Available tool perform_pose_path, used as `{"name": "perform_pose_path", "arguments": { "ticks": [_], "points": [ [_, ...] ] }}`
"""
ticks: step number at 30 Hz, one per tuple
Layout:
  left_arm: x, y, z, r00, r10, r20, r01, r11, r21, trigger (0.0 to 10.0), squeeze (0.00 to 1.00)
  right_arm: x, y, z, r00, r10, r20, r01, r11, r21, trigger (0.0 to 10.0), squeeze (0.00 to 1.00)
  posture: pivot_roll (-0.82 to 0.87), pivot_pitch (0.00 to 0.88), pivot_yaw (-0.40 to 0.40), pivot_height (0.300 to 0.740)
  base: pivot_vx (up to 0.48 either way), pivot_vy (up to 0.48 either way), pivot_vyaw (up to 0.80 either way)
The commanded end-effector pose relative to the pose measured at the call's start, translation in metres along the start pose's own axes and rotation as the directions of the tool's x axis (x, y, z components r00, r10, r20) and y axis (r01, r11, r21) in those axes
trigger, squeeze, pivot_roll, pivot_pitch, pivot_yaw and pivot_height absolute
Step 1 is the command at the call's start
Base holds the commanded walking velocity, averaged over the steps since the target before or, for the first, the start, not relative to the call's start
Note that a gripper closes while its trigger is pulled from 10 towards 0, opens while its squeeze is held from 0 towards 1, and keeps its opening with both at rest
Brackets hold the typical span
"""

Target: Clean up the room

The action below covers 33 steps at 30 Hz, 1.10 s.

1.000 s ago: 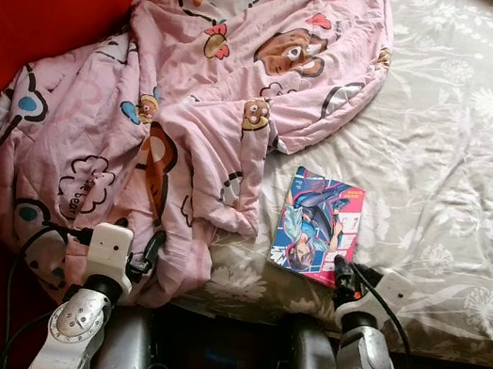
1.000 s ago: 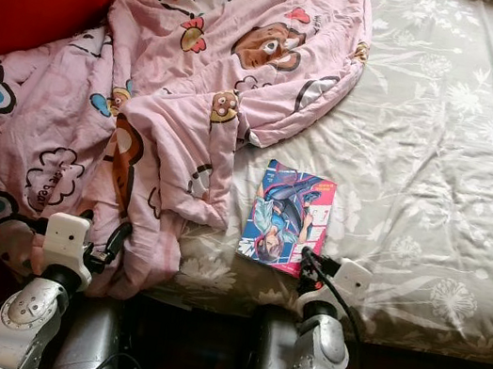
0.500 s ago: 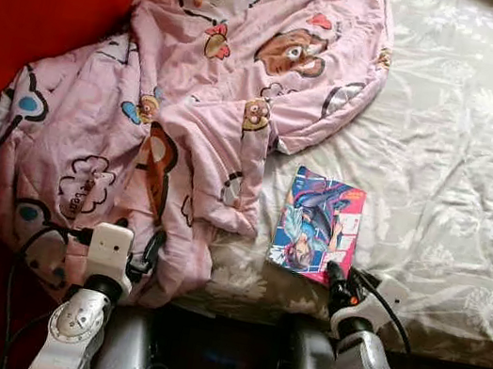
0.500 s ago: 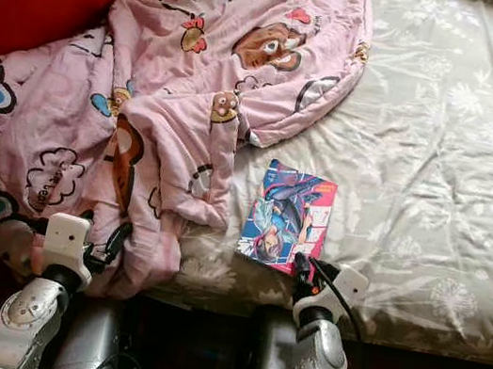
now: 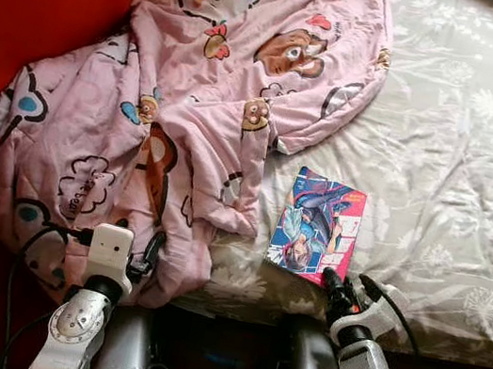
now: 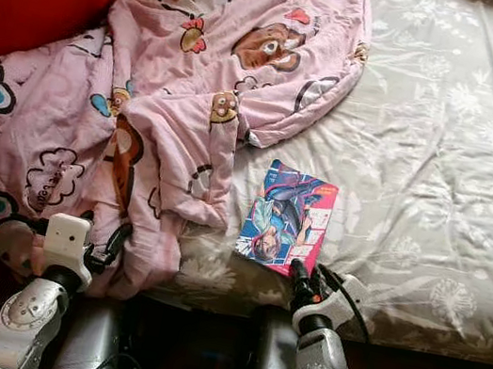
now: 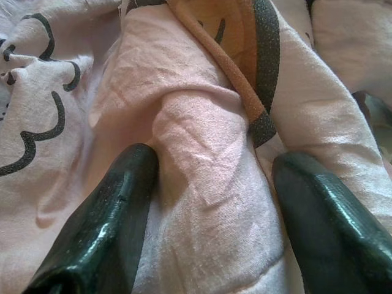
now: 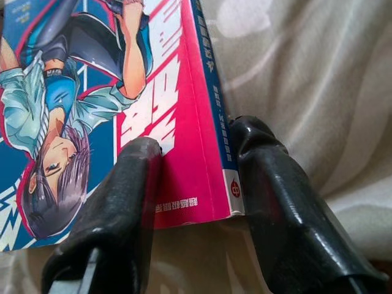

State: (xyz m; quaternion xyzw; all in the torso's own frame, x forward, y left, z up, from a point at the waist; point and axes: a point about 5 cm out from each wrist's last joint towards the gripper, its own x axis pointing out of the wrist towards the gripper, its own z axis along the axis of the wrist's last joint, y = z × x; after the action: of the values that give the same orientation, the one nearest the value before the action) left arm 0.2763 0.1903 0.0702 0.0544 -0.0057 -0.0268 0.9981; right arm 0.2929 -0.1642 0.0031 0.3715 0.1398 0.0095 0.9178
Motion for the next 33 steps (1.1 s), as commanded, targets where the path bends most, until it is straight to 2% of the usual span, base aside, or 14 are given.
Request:
{"name": "perform_pose_path", "arguments": {
  "ticks": [1, 6, 7, 9, 10, 24, 28, 32, 33],
  "points": [
    [-0.009, -0.001, -0.014, 0.998, -0.013, -0.064, 0.014, 1.0, 0.012, 10.0, 0.0, -0.02, -0.018, -0.038, 0.984, -0.09, -0.156, 0.105, 0.99, 0.09, 10.0, 0.0, 0.05, 0.345, -0.002, 0.574, 0.0, 0.0, 0.0],
    [-0.01, 0.0, -0.014, 0.998, -0.012, -0.067, 0.013, 1.0, 0.016, 10.0, 0.0, -0.019, -0.012, -0.041, 0.984, -0.05, -0.169, 0.069, 0.992, 0.11, 10.0, 0.0, 0.05, 0.346, 0.0, 0.574, 0.0, 0.0, 0.0],
    [-0.01, 0.0, -0.014, 0.998, -0.012, -0.067, 0.013, 1.0, 0.016, 10.0, 0.0, -0.018, -0.011, -0.041, 0.985, -0.043, -0.167, 0.064, 0.991, 0.121, 4.0, 0.0, 0.05, 0.347, 0.0, 0.574, 0.0, 0.0, 0.0],
    [-0.01, 0.0, -0.014, 0.998, -0.012, -0.067, 0.013, 1.0, 0.016, 10.0, 0.0, -0.018, -0.011, -0.042, 0.985, -0.038, -0.167, 0.06, 0.99, 0.13, 4.0, 0.0, 0.05, 0.347, 0.0, 0.574, 0.0, 0.0, 0.0],
    [-0.01, -0.001, -0.015, 0.998, -0.014, -0.069, 0.015, 1.0, 0.017, 10.0, 0.0, -0.016, -0.007, -0.042, 0.986, -0.013, -0.168, 0.035, 0.991, 0.127, 0.0, 0.0, 0.05, 0.347, 0.0, 0.574, 0.0, 0.0, 0.0],
    [-0.01, -0.002, -0.016, 0.997, -0.013, -0.075, 0.015, 1.0, 0.022, 10.0, 0.0, -0.012, -0.003, -0.035, 0.99, 0.0, -0.138, 0.015, 0.994, 0.112, 0.0, 0.0, 0.05, 0.348, -0.003, 0.574, 0.0, 0.0, 0.0],
    [-0.01, -0.002, -0.016, 0.997, -0.01, -0.078, 0.012, 1.0, 0.026, 10.0, 0.0, -0.005, 0.001, -0.022, 0.997, 0.006, -0.071, -0.002, 0.999, 0.051, 0.0, 0.0, 0.05, 0.348, -0.003, 0.574, 0.0, 0.0, 0.0],
    [-0.01, -0.001, -0.017, 0.997, -0.007, -0.08, 0.009, 1.0, 0.027, 10.0, 0.0, 0.003, 0.009, 0.002, 0.998, 0.008, 0.062, -0.004, 0.998, -0.069, 0.0, 0.0, 0.05, 0.348, -0.004, 0.574, 0.0, 0.0, 0.0],
    [-0.01, -0.001, -0.017, 0.997, -0.005, -0.08, 0.007, 1.0, 0.027, 10.0, 0.0, 0.006, 0.014, 0.013, 0.993, 0.017, 0.12, -0.002, 0.992, -0.122, 0.0, 0.0, 0.05, 0.348, -0.004, 0.574, 0.0, 0.0, 0.0]
  ]
}}
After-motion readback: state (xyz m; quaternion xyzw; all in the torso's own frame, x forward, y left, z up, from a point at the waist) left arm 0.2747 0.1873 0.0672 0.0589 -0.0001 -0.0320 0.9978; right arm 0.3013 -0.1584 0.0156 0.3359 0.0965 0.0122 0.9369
